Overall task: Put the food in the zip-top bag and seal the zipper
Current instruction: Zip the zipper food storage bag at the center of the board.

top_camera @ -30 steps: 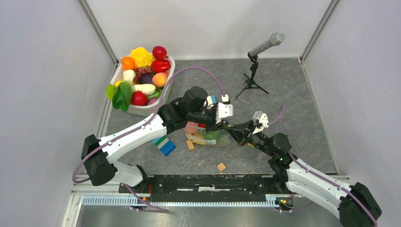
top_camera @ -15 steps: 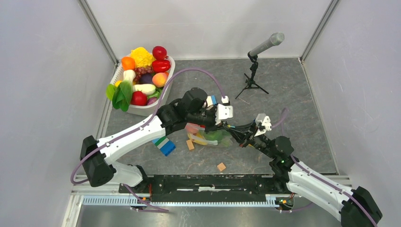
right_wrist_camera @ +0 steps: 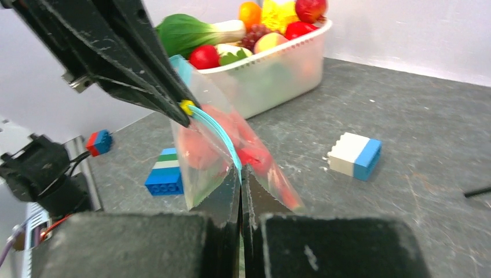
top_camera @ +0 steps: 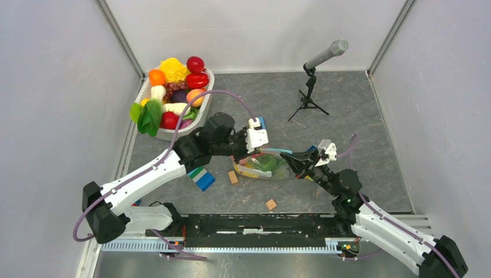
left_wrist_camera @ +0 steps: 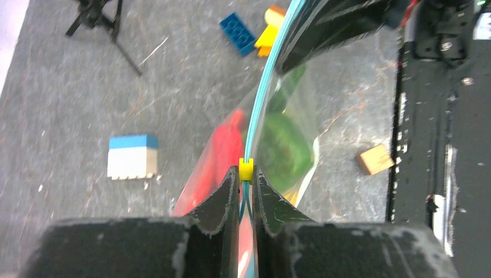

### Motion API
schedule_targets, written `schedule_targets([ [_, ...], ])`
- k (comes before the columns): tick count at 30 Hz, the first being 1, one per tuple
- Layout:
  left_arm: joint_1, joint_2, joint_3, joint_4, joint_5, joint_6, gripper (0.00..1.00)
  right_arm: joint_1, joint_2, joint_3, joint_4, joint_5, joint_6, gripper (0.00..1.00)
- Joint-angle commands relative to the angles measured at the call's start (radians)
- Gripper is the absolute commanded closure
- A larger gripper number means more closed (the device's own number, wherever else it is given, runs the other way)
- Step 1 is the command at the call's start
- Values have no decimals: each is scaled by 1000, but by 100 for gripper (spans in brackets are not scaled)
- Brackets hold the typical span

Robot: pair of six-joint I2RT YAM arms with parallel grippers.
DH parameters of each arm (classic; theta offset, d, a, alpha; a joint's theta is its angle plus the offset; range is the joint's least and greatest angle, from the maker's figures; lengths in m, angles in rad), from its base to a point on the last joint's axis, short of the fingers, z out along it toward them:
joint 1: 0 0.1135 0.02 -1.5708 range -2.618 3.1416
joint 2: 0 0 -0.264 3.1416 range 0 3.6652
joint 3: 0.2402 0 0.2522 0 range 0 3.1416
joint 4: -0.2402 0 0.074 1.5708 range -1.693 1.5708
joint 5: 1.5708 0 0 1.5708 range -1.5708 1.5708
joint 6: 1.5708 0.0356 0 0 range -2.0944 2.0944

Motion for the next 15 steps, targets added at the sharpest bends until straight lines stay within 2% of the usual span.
schedule_targets([
  [1, 83, -92, -67, -17, -184, -43, 98, -3, -32, 21, -77, 206, -27, 100],
  [8, 205, -156, -107, -12, -267, -91, 98, -5, -40, 53, -148, 418, -36, 100],
  [15, 240, -167, -111, -19, -356, -111, 98, -9, -17, 107, -200, 507, -39, 100],
])
